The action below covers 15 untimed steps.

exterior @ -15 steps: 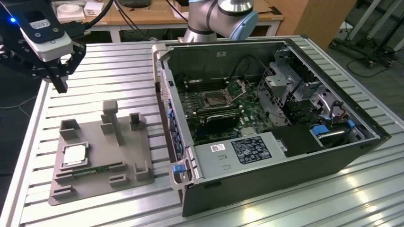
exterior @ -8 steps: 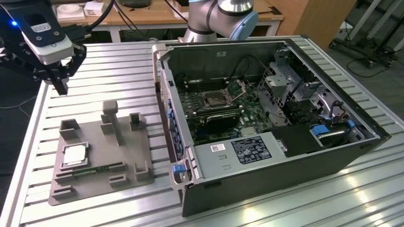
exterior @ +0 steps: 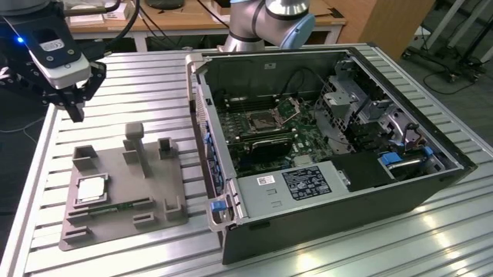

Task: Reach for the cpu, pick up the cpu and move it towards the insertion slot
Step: 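Reach for the cpu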

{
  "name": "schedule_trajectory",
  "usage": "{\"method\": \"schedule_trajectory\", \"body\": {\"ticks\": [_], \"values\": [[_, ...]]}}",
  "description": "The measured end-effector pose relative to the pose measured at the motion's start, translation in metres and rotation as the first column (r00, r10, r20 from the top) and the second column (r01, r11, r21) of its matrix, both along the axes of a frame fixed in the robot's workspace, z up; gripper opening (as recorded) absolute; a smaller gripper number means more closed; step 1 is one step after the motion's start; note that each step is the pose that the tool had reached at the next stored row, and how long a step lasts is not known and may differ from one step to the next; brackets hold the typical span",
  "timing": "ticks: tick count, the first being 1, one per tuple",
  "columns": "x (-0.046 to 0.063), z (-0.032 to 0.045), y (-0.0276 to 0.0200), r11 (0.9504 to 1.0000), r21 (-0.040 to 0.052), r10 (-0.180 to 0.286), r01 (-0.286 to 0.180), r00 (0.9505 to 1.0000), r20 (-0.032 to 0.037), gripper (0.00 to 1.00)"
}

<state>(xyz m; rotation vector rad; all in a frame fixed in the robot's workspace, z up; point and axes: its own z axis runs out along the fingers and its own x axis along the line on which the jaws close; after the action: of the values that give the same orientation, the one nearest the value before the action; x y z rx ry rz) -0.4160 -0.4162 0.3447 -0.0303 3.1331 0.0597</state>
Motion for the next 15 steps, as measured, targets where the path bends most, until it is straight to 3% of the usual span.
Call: {"method": "schedule_trajectory", "body": {"ticks": [15], "values": [[-0.003,-0.0188,-0.0073,1.0,0.0,0.0,0.0,1.0,0.0004,0.11]]}}
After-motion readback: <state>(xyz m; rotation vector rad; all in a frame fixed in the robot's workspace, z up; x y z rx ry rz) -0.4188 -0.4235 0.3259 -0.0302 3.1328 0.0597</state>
